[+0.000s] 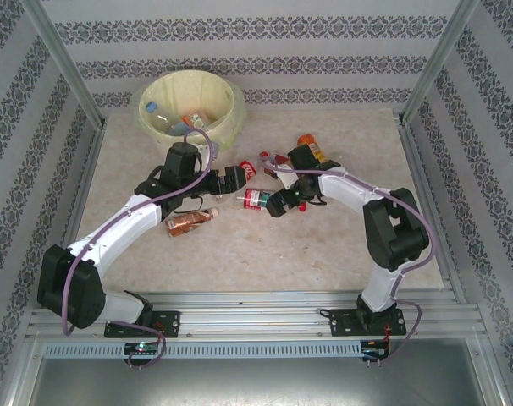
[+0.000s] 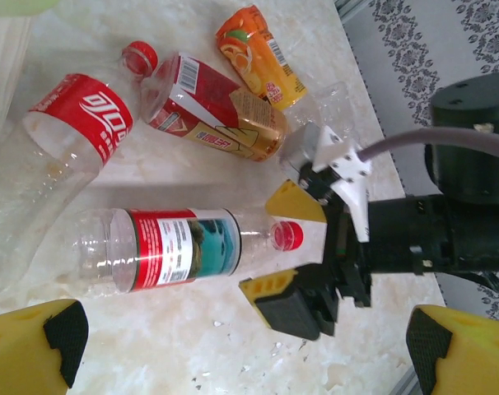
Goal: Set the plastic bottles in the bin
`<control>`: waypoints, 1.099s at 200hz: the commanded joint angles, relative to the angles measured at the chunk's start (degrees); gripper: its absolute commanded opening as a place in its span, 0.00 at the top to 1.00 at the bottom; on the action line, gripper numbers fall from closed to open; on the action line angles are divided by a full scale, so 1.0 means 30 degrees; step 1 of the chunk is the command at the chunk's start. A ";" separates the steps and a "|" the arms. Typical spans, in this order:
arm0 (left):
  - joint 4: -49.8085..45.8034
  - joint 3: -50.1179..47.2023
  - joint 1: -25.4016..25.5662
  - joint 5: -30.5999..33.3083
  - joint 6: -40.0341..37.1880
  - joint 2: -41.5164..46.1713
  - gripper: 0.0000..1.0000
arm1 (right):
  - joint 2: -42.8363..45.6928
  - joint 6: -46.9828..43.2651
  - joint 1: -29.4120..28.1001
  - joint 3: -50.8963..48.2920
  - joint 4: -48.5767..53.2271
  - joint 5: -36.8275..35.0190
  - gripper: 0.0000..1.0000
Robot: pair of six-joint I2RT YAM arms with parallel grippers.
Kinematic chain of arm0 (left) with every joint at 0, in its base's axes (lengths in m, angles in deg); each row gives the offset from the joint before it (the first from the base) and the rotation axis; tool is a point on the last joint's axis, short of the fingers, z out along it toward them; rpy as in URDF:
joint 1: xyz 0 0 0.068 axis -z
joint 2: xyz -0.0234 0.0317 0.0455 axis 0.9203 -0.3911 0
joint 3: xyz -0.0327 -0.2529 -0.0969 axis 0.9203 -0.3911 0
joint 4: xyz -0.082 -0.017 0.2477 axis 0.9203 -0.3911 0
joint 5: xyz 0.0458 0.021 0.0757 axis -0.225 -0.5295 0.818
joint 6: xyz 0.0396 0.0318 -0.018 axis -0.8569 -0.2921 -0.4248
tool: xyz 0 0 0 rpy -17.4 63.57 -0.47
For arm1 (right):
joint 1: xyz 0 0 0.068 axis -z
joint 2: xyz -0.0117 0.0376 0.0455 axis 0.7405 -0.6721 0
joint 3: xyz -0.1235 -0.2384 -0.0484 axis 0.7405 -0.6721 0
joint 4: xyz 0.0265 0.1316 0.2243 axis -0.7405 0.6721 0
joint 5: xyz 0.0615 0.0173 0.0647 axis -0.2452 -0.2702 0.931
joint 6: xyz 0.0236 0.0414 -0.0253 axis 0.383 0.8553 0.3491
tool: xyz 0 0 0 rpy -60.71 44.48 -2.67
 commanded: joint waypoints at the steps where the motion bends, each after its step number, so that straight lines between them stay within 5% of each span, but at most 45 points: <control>1: 0.0795 -0.0306 0.0288 -0.0041 0.0082 0.0655 0.00 | 0.1331 0.0659 -0.0419 -0.0546 0.0058 -0.0319 0.02; 220: 0.0395 -0.1933 0.0299 0.0448 -0.0475 0.3084 0.00 | 0.0799 0.6821 -0.5693 -0.3524 -0.0174 -0.3811 0.24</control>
